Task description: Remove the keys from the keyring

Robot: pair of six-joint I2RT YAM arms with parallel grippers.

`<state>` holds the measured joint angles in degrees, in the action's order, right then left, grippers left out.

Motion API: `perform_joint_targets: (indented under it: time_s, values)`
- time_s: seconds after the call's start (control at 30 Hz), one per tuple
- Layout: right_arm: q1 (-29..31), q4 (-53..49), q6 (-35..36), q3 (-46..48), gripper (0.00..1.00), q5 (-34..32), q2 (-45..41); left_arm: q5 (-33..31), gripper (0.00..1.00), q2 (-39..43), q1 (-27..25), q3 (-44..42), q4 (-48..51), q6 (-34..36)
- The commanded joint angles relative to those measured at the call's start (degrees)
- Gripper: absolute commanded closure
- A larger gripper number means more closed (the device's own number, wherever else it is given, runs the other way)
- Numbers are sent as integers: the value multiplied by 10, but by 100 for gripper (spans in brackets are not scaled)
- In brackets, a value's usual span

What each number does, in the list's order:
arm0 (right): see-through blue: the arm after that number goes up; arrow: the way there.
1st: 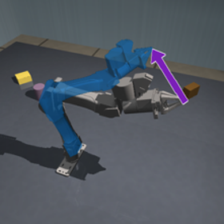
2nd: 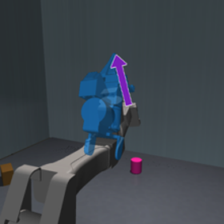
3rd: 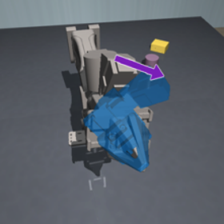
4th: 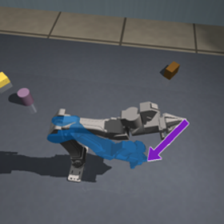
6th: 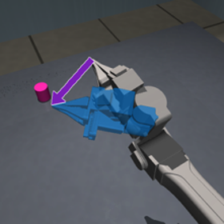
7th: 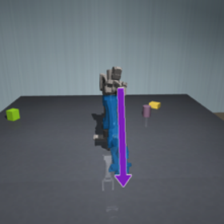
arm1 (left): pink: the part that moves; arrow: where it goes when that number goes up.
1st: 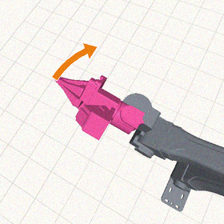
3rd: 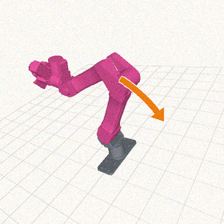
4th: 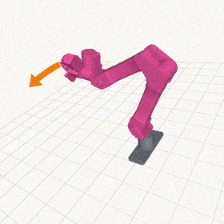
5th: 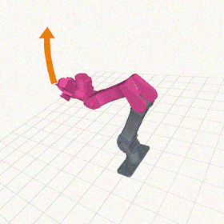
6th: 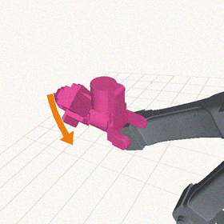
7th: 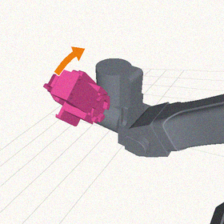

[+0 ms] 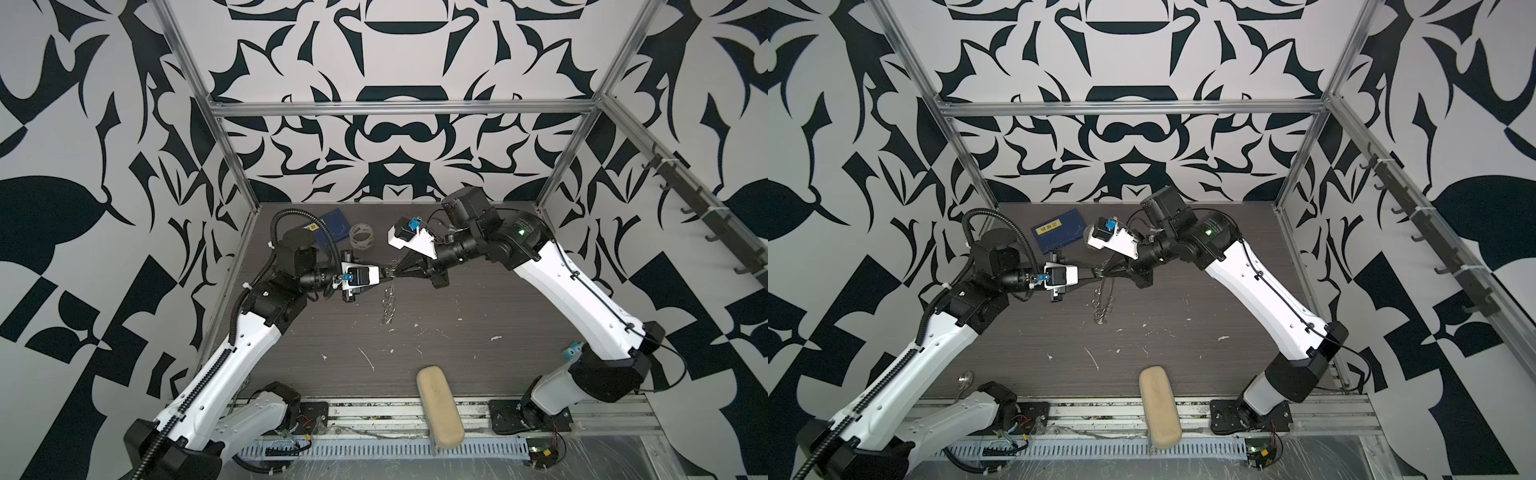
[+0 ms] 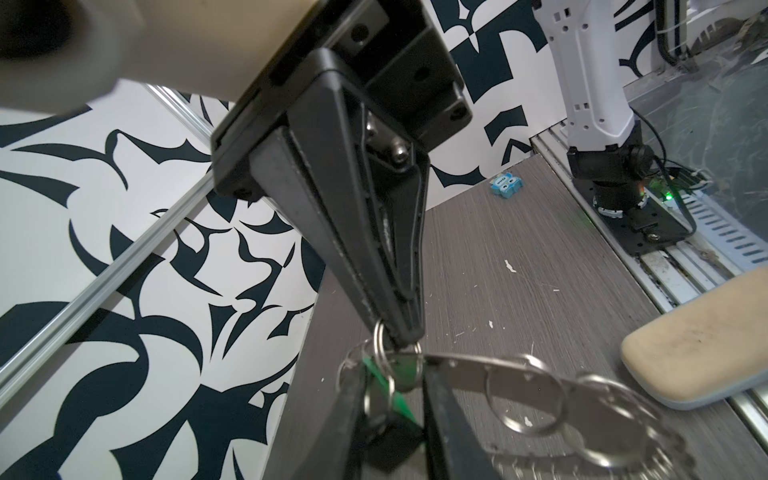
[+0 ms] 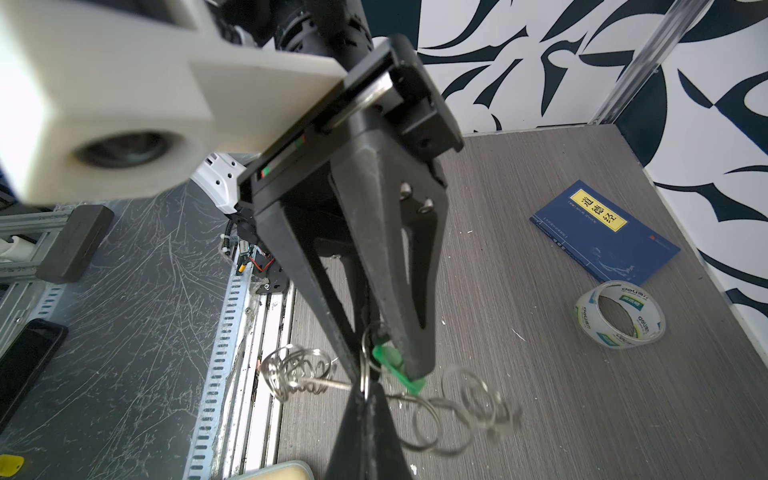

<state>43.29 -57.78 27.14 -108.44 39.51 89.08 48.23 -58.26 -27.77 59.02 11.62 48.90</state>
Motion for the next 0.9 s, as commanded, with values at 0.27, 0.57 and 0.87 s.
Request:
perform_joint_targets:
  time_s: [0.27,0.57,0.87]
  values:
    - [3,19,4,-2,100,13,-19,-54,100,2,-2,30,32,38]
    - [2,175,-50,146,100,-11,-89,-94,100,9,-2,69,72,52]
    - [2,193,-40,171,77,-18,-109,-96,100,3,-13,95,103,51]
